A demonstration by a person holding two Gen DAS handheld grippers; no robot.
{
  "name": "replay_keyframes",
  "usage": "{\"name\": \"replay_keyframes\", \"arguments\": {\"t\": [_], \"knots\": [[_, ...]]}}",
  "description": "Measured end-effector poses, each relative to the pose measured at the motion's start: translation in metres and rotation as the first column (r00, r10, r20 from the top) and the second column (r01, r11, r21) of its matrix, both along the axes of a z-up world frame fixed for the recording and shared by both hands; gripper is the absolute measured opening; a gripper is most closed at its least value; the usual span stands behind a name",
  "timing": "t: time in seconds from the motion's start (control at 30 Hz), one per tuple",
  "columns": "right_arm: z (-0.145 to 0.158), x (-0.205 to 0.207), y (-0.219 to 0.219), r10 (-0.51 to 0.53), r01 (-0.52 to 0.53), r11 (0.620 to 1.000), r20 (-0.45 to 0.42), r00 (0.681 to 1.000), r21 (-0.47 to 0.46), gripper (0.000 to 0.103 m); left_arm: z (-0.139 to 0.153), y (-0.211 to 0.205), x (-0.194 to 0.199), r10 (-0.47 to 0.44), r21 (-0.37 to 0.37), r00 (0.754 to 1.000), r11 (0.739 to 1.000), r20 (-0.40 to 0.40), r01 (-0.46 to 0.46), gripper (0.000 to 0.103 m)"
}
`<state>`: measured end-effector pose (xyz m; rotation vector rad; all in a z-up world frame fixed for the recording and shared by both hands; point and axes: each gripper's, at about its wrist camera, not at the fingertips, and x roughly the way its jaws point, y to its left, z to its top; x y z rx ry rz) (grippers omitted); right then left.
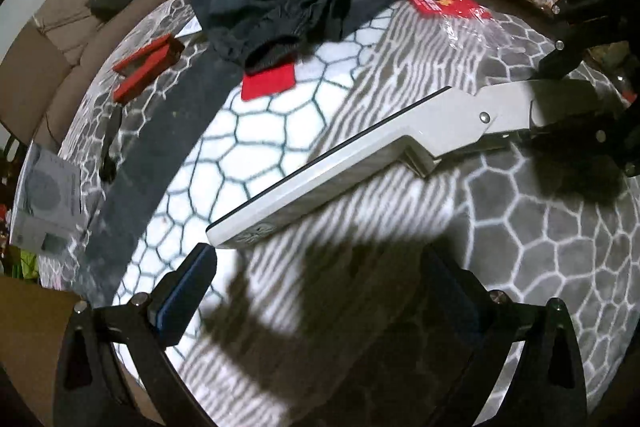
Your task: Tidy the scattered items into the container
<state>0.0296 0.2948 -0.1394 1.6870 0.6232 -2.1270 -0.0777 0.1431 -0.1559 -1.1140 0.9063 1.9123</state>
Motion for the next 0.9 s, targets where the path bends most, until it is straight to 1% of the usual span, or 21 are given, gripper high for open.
{"name": "replay_keyframes", "arguments": {"t": [0.03,0.07,0.1,0.13,0.17,0.2,0.27,0.3,0.33,0.4,0.43,0.47,0.5,0.53,0.6,0.63,0.67,0.73,0.83,0.87,0.9], "knots": [[0.000,-0.001,0.002,-0.016,0.016,1.000,0.005,1.000,-0.014,0.036,0.000,-0.001,-0.001,-0.004,0.008,1.000,1.000,0.031,0.004,0.100],[0.001,-0.001,0.004,-0.028,0.028,0.999,0.008,1.000,-0.025,0.036,0.000,-0.001,-0.002,-0.008,0.015,0.998,1.000,0.063,0.007,0.081],[0.002,-0.001,0.006,-0.040,0.041,0.999,0.011,0.999,-0.035,0.036,0.000,-0.002,-0.001,-0.019,0.018,0.995,1.000,0.103,0.017,0.058],[0.002,-0.001,0.008,-0.048,0.048,0.998,0.012,0.999,-0.040,0.036,-0.001,-0.002,0.001,-0.034,0.017,0.988,0.999,0.151,0.032,0.054],[0.002,0.000,0.008,-0.052,0.052,0.998,0.013,0.999,-0.044,0.036,-0.001,-0.001,0.005,-0.058,0.008,0.980,0.998,0.188,0.058,0.054],[0.003,0.000,0.009,-0.055,0.056,0.997,0.014,0.998,-0.048,0.036,0.000,0.000,0.012,-0.089,-0.015,0.980,0.996,0.179,0.093,0.054],[0.003,0.002,0.009,-0.057,0.058,0.997,0.013,0.998,-0.049,0.036,0.005,0.002,0.024,-0.149,-0.073,0.984,0.985,0.094,0.156,0.053],[0.004,0.002,0.008,-0.054,0.055,0.998,0.011,0.998,-0.044,0.036,0.010,0.002,0.022,-0.146,-0.079,0.987,0.985,0.064,0.151,0.054],[0.004,0.003,0.007,-0.056,0.057,0.997,0.012,0.998,-0.042,0.036,0.017,-0.001,0.013,-0.108,-0.060,0.993,0.992,0.045,0.110,0.057],[0.005,0.004,0.007,-0.061,0.062,0.997,0.016,0.998,-0.043,0.036,0.031,-0.004,-0.005,-0.032,-0.008,0.999,0.999,0.026,0.032,0.086],[0.005,0.004,0.007,-0.064,0.064,0.997,0.018,0.998,-0.045,0.036,0.035,-0.004,-0.012,-0.001,0.022,1.000,1.000,0.024,0.000,0.090],[0.005,0.004,0.007,-0.066,0.067,0.997,0.021,0.998,-0.046,0.036,0.034,0.000,-0.017,0.016,0.028,1.000,0.999,-0.002,-0.016,0.093],[0.006,0.005,0.008,-0.068,0.069,0.996,0.023,0.997,-0.049,0.036,0.030,0.006,-0.020,0.022,0.018,0.999,1.000,-0.035,-0.021,0.093],[0.006,0.005,0.008,-0.070,0.072,0.996,0.026,0.997,-0.051,0.036,0.023,0.012,-0.022,0.023,-0.003,0.998,1.000,-0.055,-0.023,0.093],[0.007,0.005,0.008,-0.072,0.074,0.996,0.030,0.997,-0.057,0.036,0.002,0.024,-0.026,0.016,-0.075,0.998,0.997,-0.064,-0.021,0.093],[0.007,0.005,0.009,-0.073,0.075,0.995,0.032,0.997,-0.062,0.036,-0.006,0.026,-0.025,0.008,-0.088,0.997,0.996,-0.072,-0.014,0.095],[0.008,0.006,0.010,-0.074,0.076,0.995,0.035,0.997,-0.068,0.036,-0.007,0.026,-0.023,0.001,-0.077,0.997,0.997,-0.073,-0.007,0.095],[0.009,0.006,0.011,-0.077,0.081,0.994,0.042,0.996,-0.080,0.036,-0.003,0.025,-0.019,-0.008,-0.057,0.999,0.998,-0.042,0.005,0.093],[0.010,0.003,0.014,-0.093,0.098,0.990,0.059,0.994,-0.096,0.036,0.000,0.024,-0.007,-0.001,-0.075,0.998,0.997,-0.069,-0.004,0.083],[0.011,0.002,0.014,-0.101,0.107,0.989,0.063,0.993,-0.098,0.036,0.001,0.023,-0.003,0.002,-0.084,0.997,0.996,-0.083,-0.009,0.073],[0.011,0.002,0.015,-0.109,0.115,0.989,0.063,0.992,-0.096,0.036,0.003,0.023,0.002,0.005,-0.093,0.995,0.996,-0.096,-0.014,0.058]]}}
